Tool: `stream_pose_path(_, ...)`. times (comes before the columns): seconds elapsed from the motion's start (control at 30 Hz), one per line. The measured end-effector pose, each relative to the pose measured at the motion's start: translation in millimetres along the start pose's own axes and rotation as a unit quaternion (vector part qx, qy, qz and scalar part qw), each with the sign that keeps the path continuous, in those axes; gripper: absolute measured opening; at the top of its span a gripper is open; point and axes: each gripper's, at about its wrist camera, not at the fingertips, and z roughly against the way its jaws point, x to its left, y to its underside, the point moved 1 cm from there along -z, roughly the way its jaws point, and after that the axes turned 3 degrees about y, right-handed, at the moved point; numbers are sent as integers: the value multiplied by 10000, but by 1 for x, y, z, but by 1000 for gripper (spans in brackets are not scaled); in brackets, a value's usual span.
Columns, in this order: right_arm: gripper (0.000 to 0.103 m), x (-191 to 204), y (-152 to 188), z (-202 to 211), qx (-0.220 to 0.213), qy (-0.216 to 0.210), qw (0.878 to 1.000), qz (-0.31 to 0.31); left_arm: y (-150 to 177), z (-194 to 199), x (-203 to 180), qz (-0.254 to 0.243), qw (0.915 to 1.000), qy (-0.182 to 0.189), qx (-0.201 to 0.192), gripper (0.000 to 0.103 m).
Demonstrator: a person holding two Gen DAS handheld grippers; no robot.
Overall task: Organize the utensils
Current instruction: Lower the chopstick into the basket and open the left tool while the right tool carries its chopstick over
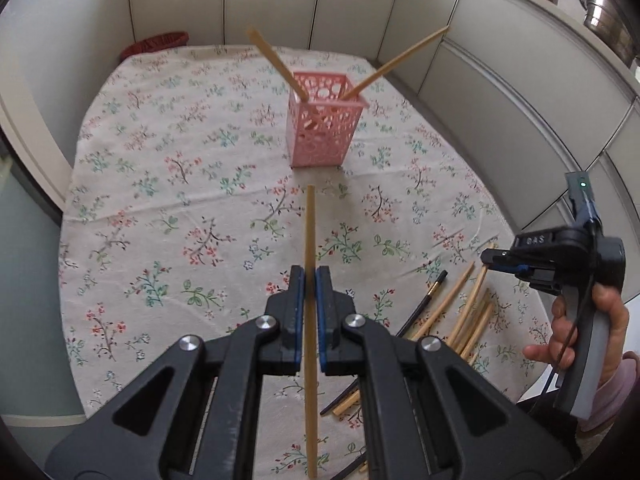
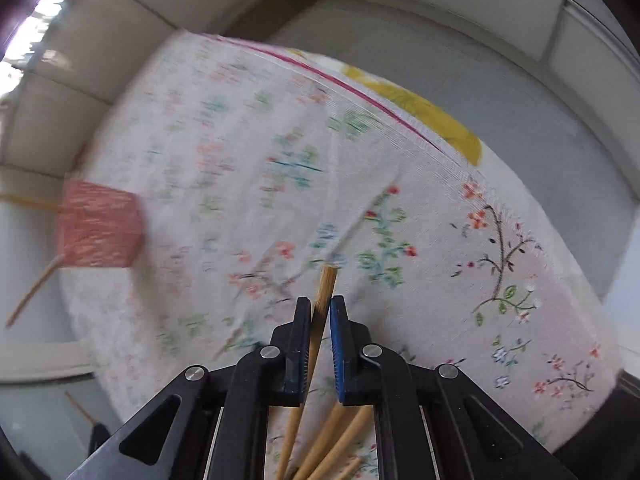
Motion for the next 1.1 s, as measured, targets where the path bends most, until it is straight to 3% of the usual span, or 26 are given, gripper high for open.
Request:
stream_pose_path(0.23,10,24,26,58,-669,-640,9923,821,7,41,-17,-117,9979,-153,-624,7)
stream_pose_path(0.47,8,37,38,110,-1009,-1177,9789,1329,10,78,-31,-85,9927,-280,-1169,7)
stream_pose_path(0.77,8,55,56,172,-1601,-1322,9606,1848,2,113,-51,-244,9879,-334,-1492,7)
stream_pose_path(1.1,8,71,51,224,-2012,-1333,9461,2162,-17,132,-61,-273,9845,-263,-1714,7)
